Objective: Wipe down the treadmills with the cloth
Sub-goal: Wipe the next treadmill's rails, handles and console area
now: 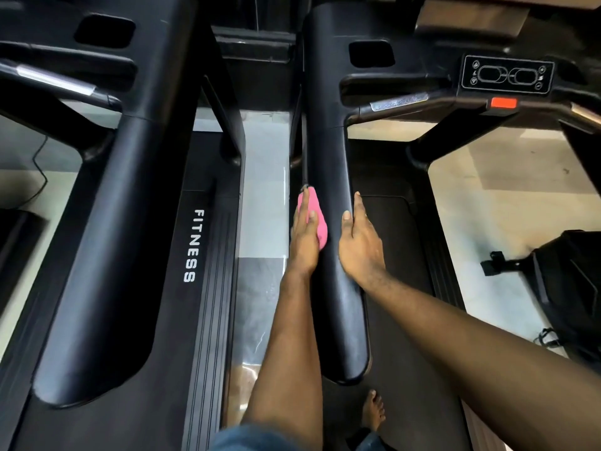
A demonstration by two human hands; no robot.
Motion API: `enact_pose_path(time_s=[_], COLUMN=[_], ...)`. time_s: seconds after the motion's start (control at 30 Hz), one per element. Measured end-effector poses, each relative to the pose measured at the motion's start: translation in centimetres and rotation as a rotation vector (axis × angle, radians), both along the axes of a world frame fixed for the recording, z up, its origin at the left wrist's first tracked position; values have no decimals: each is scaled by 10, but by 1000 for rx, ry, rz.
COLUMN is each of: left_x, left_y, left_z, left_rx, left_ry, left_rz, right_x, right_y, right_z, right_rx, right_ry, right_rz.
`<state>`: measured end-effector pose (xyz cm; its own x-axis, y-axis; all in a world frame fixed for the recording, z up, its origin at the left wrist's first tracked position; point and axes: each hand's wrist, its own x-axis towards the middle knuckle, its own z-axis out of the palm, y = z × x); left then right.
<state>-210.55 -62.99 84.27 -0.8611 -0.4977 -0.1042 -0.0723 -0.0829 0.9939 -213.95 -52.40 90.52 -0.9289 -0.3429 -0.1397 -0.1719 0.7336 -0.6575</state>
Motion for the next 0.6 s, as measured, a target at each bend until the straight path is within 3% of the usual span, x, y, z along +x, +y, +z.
enact_pose_path(time_s=[0.1,0.23,0.37,0.6], left_x=[49,86,42,-105], left_y=[31,55,31,-60], left_z=[12,16,16,29], left_rx=[-72,-83,-146,-227], left_ry=[56,-70,-75,-183], left_rz=[7,5,22,18], right_x=[-6,-40,-45,-47], right_y=[1,-16,-27,-26], right_z=[1,6,3,-2], right_rx=[32,7,4,88], right_ry=[-70,-108,-55,45], right_rz=[10,-53,-59,-49])
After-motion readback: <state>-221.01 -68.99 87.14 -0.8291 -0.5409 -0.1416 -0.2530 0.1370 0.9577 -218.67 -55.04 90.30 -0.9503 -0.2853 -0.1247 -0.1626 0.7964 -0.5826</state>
